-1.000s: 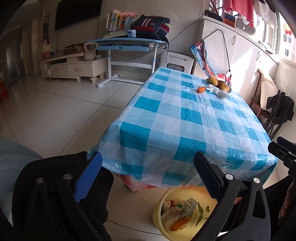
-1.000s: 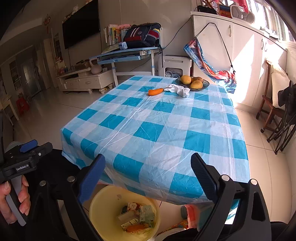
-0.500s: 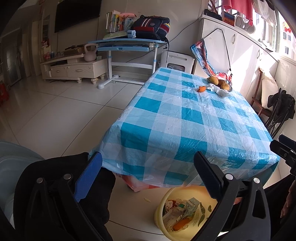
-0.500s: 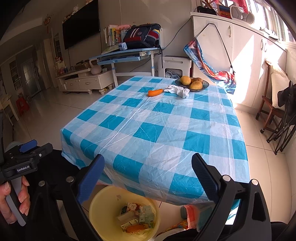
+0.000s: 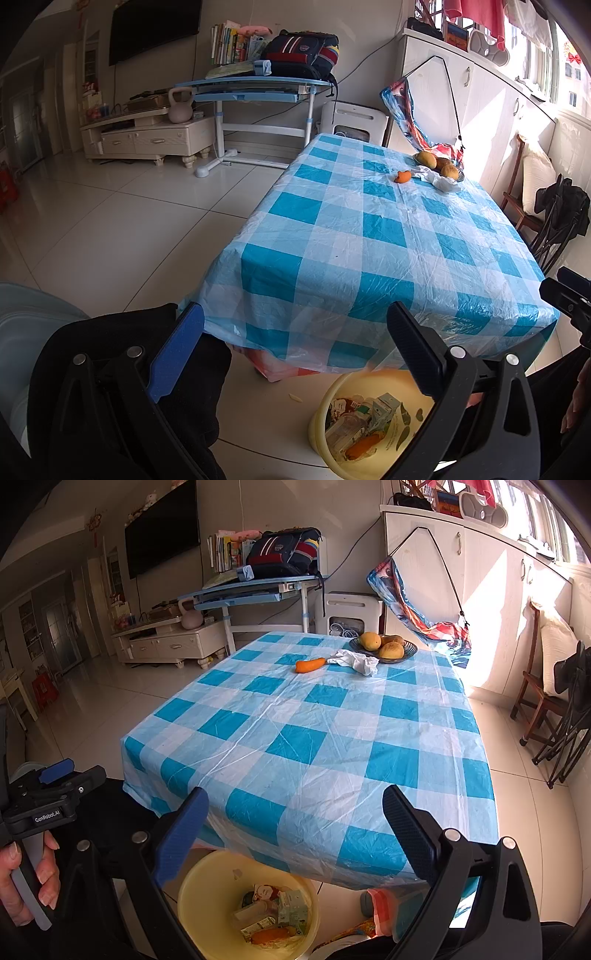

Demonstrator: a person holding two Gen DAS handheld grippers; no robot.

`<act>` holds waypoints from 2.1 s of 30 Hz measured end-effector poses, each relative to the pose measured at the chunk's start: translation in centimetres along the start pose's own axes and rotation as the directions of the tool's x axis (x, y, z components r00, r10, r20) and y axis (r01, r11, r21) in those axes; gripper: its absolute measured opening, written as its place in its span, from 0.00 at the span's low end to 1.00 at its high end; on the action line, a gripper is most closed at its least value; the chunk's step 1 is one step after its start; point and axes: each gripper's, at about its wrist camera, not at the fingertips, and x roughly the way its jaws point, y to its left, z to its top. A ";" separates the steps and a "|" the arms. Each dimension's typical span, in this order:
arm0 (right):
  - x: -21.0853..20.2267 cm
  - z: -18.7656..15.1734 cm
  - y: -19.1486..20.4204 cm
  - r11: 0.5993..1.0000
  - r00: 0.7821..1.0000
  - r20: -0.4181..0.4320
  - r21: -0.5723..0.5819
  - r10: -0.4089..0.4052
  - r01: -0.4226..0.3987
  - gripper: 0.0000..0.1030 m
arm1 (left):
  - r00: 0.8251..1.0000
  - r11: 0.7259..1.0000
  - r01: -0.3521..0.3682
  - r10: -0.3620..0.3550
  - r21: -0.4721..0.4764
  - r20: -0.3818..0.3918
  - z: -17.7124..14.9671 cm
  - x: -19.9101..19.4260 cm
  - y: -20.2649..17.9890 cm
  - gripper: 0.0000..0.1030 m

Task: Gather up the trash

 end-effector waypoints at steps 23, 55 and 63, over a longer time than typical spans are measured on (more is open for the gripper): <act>0.0 -0.1 0.1 1.000 1.000 0.001 0.001 -0.001 0.001 0.89 | 1.000 1.000 -0.003 0.003 0.002 -0.001 0.1 0.0 -0.2 0.93; 0.0 -0.2 0.2 1.000 1.000 0.002 -0.001 -0.001 0.001 0.89 | 1.000 1.000 -0.009 0.009 0.000 0.003 0.1 0.0 0.2 0.93; 1.1 2.4 -0.8 0.997 0.999 -0.010 0.048 0.053 -0.053 0.89 | 0.998 0.995 0.053 -0.055 -0.085 -0.017 1.6 0.0 2.5 0.93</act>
